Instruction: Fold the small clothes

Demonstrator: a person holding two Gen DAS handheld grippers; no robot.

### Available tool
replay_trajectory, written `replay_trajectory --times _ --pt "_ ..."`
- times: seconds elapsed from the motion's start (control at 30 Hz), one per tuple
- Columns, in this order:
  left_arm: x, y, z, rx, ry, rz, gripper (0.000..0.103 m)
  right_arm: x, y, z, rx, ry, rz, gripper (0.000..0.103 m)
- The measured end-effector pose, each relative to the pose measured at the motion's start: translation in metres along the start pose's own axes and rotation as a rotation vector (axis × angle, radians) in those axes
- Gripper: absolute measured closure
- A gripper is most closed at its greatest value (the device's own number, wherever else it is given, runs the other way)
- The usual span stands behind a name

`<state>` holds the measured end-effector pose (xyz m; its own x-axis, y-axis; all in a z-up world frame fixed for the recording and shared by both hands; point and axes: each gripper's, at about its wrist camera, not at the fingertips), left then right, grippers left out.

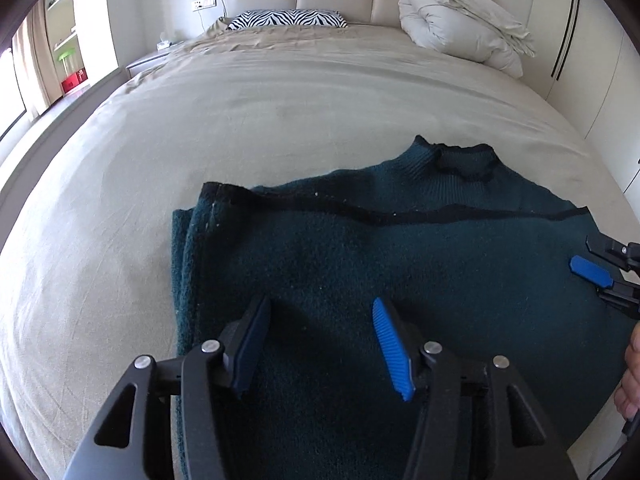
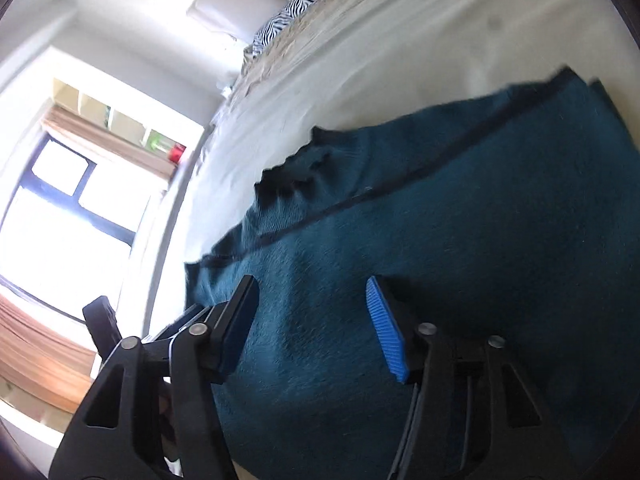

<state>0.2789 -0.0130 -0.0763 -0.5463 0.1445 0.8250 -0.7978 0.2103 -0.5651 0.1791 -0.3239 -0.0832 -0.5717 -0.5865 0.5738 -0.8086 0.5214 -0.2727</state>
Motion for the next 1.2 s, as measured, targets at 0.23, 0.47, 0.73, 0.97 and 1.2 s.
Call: replay_trajectory --times 0.23,0.47,0.73,0.97,1.2 --pt "-0.002 0.004 0.002 -0.013 0.006 0.02 0.045 0.059 -0.028 0.078 -0.206 0.046 0.21 0.073" --pt "0.02 0.008 0.008 0.021 0.006 0.023 0.045 0.117 -0.02 0.101 -0.307 0.144 0.345 0.069" --pt "0.067 0.067 0.048 0.046 0.12 0.035 0.045 0.053 0.059 -0.009 -0.106 -0.146 0.044 0.069" --pt "0.056 0.099 0.037 0.052 0.135 -0.007 0.05 -0.021 0.109 0.0 -0.146 -0.112 -0.153 0.071" --pt "0.058 0.108 0.005 0.116 0.179 -0.005 0.076 0.039 0.071 0.084 -0.31 -0.14 0.035 0.073"
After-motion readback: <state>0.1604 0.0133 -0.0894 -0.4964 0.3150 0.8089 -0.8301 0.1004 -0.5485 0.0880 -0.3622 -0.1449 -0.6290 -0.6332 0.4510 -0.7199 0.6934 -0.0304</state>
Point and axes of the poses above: each gripper's, at about its wrist camera, not at the fingertips, and x roughly against the way its jaws point, z to its right, y to its underside, and after that the axes turned 6 degrees about -x, right-handed
